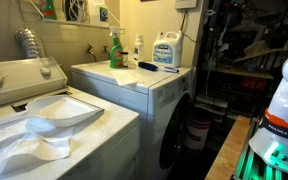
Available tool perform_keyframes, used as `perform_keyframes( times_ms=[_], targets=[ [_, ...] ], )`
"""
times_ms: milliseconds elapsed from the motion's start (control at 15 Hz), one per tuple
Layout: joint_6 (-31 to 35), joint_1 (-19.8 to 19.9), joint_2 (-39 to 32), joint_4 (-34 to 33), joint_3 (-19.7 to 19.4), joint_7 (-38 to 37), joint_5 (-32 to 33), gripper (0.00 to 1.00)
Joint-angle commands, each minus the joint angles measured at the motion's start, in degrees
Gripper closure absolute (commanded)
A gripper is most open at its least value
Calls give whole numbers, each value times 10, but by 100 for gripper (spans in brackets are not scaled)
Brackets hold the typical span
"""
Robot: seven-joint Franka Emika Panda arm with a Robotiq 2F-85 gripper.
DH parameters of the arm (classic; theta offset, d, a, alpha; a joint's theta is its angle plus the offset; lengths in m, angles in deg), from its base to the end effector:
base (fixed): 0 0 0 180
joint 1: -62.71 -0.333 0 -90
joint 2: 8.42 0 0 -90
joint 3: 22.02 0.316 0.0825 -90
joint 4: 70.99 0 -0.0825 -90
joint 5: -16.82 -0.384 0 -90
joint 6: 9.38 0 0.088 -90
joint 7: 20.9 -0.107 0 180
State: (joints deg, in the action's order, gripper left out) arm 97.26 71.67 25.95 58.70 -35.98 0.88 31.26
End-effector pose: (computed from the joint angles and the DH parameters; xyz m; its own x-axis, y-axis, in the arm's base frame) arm 0.3467 -0.1887 0.5912 0.9895 0.0692 0.1266 0.0467 -0.9838 0.1731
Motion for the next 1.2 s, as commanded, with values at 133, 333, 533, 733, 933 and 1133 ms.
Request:
perform_keyframes(
  times_ms=[133, 333, 533, 733, 933, 1133],
  targets=[
    [-2, -3, 0, -1, -2, -1, 1, 0],
    [-2, -3, 0, -1, -2, -1, 1, 0],
    [2, -24, -9, -2, -1, 18, -15, 0],
    [2, -52, -37, -8, 4, 30, -43, 0],
    [11, -62, -76, -17, 5, 27, -66, 0],
    [33, -71, -116, -29, 6, 42, -95, 0]
  ],
)
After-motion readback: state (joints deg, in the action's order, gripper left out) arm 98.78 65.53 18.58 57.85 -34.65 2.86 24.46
